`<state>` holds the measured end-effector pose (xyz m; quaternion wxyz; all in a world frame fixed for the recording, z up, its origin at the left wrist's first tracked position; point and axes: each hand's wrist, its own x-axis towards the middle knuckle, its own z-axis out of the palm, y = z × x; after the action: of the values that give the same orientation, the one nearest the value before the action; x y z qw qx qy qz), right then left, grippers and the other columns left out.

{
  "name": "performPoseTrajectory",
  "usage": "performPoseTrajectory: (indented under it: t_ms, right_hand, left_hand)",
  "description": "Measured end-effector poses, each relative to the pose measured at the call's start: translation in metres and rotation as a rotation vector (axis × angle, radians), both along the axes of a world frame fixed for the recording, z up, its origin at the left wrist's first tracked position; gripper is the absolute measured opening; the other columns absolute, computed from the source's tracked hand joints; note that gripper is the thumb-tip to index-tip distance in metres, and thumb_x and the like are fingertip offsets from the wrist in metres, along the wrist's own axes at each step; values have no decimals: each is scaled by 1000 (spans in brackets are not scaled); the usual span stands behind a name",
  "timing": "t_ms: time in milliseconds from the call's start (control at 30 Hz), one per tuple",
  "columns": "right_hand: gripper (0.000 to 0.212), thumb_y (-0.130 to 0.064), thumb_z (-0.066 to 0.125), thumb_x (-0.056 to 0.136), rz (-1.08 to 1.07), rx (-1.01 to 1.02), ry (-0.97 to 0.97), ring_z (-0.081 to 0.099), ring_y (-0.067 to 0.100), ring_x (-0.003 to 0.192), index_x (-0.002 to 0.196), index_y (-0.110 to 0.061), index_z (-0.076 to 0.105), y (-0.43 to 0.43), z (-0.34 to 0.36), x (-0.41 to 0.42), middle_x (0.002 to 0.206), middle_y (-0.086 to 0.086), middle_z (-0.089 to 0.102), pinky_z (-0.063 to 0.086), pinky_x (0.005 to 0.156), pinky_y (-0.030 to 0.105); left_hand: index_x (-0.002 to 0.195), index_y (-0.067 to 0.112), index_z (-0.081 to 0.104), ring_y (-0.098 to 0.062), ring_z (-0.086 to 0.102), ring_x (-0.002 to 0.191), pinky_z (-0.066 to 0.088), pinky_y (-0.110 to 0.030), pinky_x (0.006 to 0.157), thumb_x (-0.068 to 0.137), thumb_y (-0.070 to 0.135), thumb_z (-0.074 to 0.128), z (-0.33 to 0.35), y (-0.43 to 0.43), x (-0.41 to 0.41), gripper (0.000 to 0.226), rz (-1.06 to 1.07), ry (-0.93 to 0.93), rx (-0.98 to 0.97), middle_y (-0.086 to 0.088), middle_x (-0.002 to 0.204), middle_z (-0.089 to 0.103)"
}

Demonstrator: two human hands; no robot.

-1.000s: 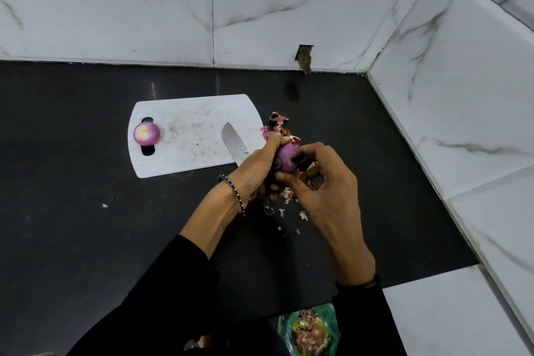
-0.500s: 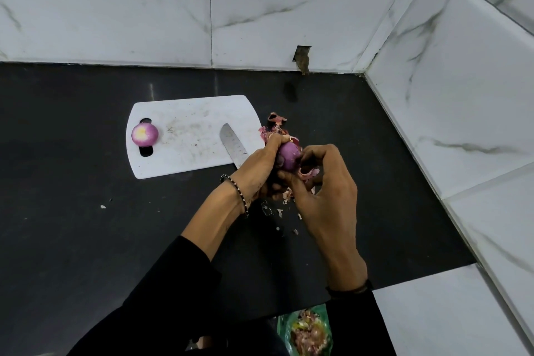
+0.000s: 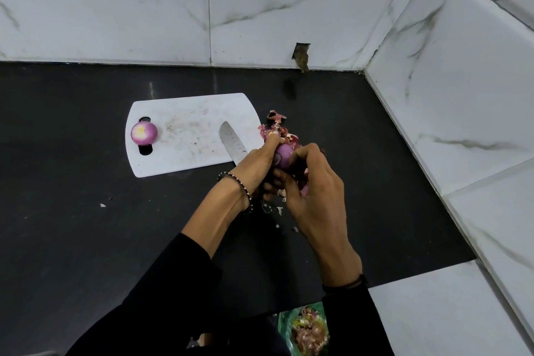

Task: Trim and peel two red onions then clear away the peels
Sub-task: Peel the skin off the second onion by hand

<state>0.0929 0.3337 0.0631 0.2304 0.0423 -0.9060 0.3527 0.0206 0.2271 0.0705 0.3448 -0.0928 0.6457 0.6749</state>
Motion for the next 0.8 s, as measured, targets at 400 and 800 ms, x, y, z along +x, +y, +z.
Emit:
performPoseTrajectory:
  t_ms: [400,800]
  right_hand:
    - [34,-10,80,83,-19,-171,0,58,5,91,104,-15,53,2,11,3,98,-16,54,50,73,16]
    - [29,-7,78,84,-15,-69,-32,59,8,85,100,-15,54,3,9,0,98,-5,61,49,75,17]
  left_hand:
    - [51,18,54,-10,24,39,20,-15,40,94,64,33,0,0,-2,67,-88,-82,140,6,44,32]
    - [56,19,44,-10,24,39,19,-17,43,94,62,34,-4,1,-3,58,-31,-16,84,6,43,33]
